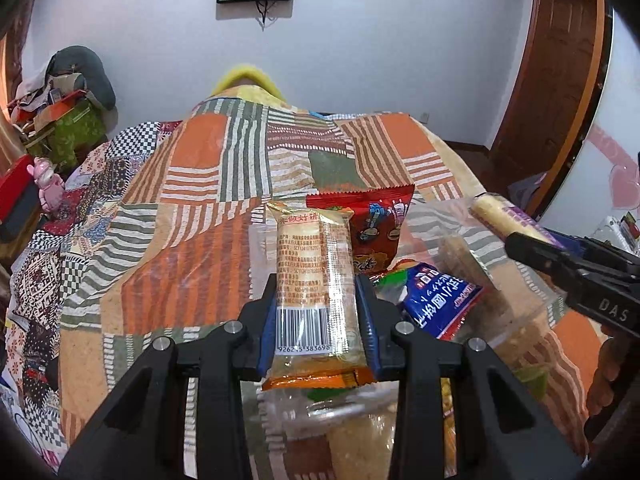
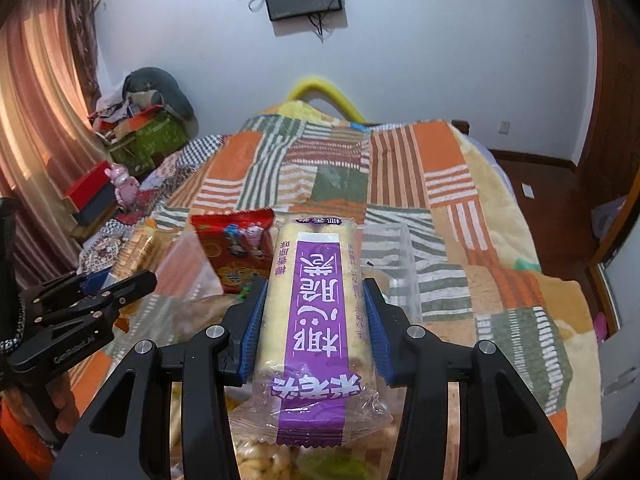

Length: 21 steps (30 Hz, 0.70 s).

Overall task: Organize snacks
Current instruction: 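Place the cracker pack into the box with the left tool while the right tool places the rice roll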

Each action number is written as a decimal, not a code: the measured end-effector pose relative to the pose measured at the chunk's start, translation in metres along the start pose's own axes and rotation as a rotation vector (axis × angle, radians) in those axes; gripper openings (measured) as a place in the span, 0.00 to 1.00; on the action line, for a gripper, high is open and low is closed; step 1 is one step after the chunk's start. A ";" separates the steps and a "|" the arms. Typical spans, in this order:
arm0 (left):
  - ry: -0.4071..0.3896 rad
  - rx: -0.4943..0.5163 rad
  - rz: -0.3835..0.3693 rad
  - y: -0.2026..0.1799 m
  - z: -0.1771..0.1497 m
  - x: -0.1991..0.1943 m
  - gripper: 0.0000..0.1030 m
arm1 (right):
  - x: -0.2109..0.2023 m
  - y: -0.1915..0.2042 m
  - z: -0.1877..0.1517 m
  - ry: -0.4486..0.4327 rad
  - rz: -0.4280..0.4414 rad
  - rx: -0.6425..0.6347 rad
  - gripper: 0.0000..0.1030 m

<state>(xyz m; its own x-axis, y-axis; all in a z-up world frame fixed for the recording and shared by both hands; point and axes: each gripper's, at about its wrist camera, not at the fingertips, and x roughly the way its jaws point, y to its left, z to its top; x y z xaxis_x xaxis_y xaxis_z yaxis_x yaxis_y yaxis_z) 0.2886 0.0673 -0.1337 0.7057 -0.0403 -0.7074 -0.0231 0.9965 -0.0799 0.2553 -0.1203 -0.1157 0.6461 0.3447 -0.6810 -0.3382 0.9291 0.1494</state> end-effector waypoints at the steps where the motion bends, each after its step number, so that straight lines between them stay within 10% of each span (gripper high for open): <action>1: 0.006 0.002 0.000 -0.001 0.000 0.004 0.34 | 0.006 0.000 -0.001 0.015 -0.002 -0.001 0.41; 21: 0.018 0.006 -0.003 -0.005 -0.001 0.001 0.57 | 0.013 -0.011 -0.004 0.081 0.040 -0.005 0.48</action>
<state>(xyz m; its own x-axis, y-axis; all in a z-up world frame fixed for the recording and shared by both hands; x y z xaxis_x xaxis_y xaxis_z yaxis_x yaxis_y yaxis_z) 0.2886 0.0620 -0.1343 0.6932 -0.0446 -0.7194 -0.0170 0.9968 -0.0781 0.2645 -0.1268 -0.1289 0.5745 0.3689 -0.7307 -0.3657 0.9143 0.1741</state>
